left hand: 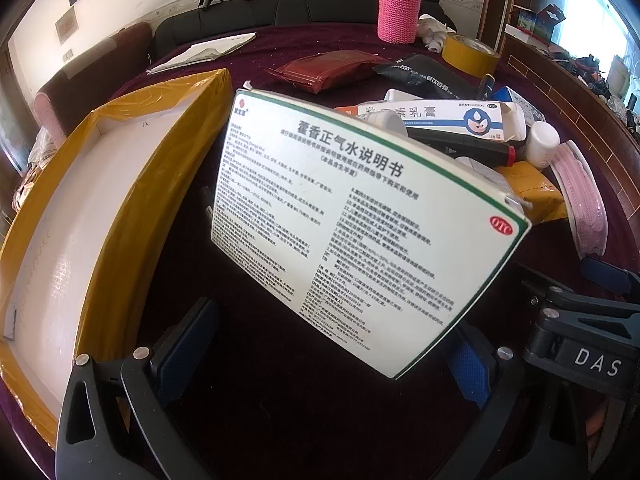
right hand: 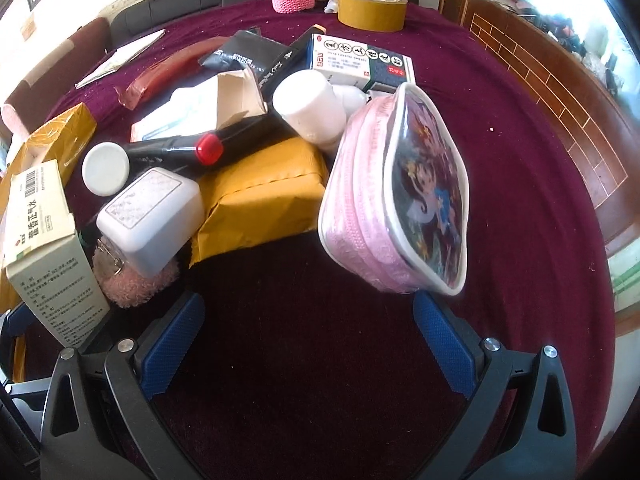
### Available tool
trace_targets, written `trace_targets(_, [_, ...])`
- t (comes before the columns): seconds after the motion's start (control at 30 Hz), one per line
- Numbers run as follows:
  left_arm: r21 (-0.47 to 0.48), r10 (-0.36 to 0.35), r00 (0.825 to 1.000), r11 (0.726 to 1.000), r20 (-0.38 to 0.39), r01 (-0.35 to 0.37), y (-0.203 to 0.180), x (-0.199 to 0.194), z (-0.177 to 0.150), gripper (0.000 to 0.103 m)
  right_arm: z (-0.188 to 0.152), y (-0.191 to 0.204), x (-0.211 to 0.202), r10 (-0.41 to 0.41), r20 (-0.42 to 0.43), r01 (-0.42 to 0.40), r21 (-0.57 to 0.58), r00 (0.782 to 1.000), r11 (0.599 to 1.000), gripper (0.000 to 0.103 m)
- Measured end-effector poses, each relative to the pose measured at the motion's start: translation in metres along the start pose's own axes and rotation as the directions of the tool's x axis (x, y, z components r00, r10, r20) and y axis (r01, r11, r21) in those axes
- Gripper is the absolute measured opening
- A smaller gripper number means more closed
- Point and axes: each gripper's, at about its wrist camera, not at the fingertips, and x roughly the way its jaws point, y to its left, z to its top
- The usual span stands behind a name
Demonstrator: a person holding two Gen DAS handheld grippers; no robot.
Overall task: Organize objects
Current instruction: 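Carry the white medicine box in the left tool toward the yellow tray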
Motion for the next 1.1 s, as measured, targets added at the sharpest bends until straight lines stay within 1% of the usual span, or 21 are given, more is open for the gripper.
trace_targets(0.17, [-0.006,0.002,1.000,1.000,0.000,-0.002,0.000,0.000,0.000,0.102,-0.002,0.003,-0.001,-0.016,0.026,0.016,0.018,1.000,1.000,0.103])
trace_targets(0.23, [-0.007,-0.023,1.000,1.000,0.001,0.023,0.003,-0.001,0.000,0.101,-0.004,-0.002,-0.008,0.009,0.018,-0.009,0.037,1.000,0.999,0.100])
trace_targets(0.27, [0.005,-0.044,0.999,0.999,-0.009,0.044,0.005,-0.004,-0.002,0.101,-0.006,-0.005,-0.015,0.026,0.042,-0.028,0.054,0.999,0.998,0.100])
trace_targets(0.3, [0.008,-0.092,0.996,0.996,-0.023,0.092,0.009,-0.008,-0.003,0.101,-0.009,-0.009,-0.026,0.037,0.076,-0.042,0.066,0.996,0.997,0.100])
trace_targets(0.37, [-0.010,-0.249,0.968,0.969,-0.036,0.249,0.020,-0.024,-0.005,0.101,-0.017,-0.018,-0.054,0.047,0.165,-0.058,0.062,0.985,0.996,0.100])
trace_targets(0.4, [-0.011,-0.289,0.957,0.957,-0.026,0.289,0.026,-0.033,-0.004,0.101,-0.021,-0.021,-0.068,0.043,0.219,-0.056,0.055,0.975,0.997,0.101])
trace_targets(0.43, [-0.002,-0.300,0.954,0.954,-0.007,0.300,0.032,-0.042,-0.001,0.101,-0.027,-0.026,-0.080,0.022,0.278,-0.038,0.050,0.960,0.998,0.101])
trace_targets(0.47, [0.011,-0.303,0.953,0.953,0.014,0.303,0.036,-0.050,0.004,0.101,-0.031,-0.031,-0.085,0.002,0.308,-0.019,0.051,0.951,0.999,0.101])
trace_targets(0.5, [0.026,-0.308,0.951,0.951,0.035,0.308,0.041,-0.055,0.009,0.101,-0.035,-0.037,-0.084,-0.014,0.316,-0.005,0.060,0.948,0.998,0.101])
trace_targets(0.53, [0.039,-0.311,0.949,0.950,0.055,0.309,0.045,-0.060,0.015,0.101,-0.030,-0.038,-0.080,-0.012,0.310,-0.009,0.067,0.951,0.998,0.101])
trace_targets(0.6, [0.046,-0.289,0.954,0.957,0.081,0.286,0.050,-0.062,0.025,0.101,-0.030,-0.052,-0.068,0.019,0.292,-0.055,0.115,0.956,0.992,0.101])
trace_targets(0.63, [0.046,-0.297,0.951,0.955,0.084,0.294,0.051,-0.063,0.028,0.101,-0.031,-0.058,-0.061,0.045,0.287,-0.091,0.148,0.957,0.985,0.101])
trace_targets(0.7, [0.062,-0.330,0.942,0.943,0.065,0.326,0.045,-0.058,0.034,0.101,-0.039,-0.070,-0.053,0.081,0.296,-0.143,0.191,0.952,0.971,0.101])
trace_targets(0.77, [0.083,-0.324,0.944,0.944,0.056,0.319,0.039,-0.051,0.042,0.101,-0.043,-0.078,-0.052,0.093,0.305,-0.164,0.217,0.948,0.962,0.101])
trace_targets(0.8, [0.083,-0.322,0.945,0.945,0.055,0.317,0.037,-0.047,0.047,0.101,-0.043,-0.080,-0.054,0.105,0.324,-0.180,0.213,0.940,0.960,0.101])
trace_targets(0.83, [0.067,-0.327,0.943,0.944,0.053,0.324,0.037,-0.044,0.053,0.101,-0.045,-0.080,-0.057,0.107,0.340,-0.185,0.207,0.934,0.961,0.101])
trace_targets(0.9, [-0.010,-0.347,0.935,0.937,0.066,0.349,0.044,-0.041,0.067,0.101,-0.045,-0.079,-0.055,0.109,0.334,-0.185,0.207,0.936,0.961,0.101])
trace_targets(0.93, [-0.055,-0.354,0.932,0.932,0.073,0.358,0.048,-0.039,0.074,0.101,-0.044,-0.078,-0.053,0.123,0.330,-0.197,0.200,0.936,0.960,0.101])
trace_targets(0.97, [-0.096,-0.349,0.934,0.930,0.072,0.354,0.051,-0.036,0.080,0.101,-0.044,-0.077,-0.053,0.127,0.329,-0.199,0.194,0.936,0.961,0.101])
trace_targets(1.03, [-0.149,-0.309,0.950,0.939,0.031,0.310,0.049,-0.024,0.085,0.101,-0.044,-0.074,-0.054,0.119,0.334,-0.188,0.183,0.935,0.965,0.101])
trace_targets(1.1, [-0.134,-0.268,0.962,0.956,-0.046,0.259,0.040,-0.008,0.077,0.101,-0.045,-0.069,-0.056,0.112,0.342,-0.178,0.166,0.933,0.970,0.101])
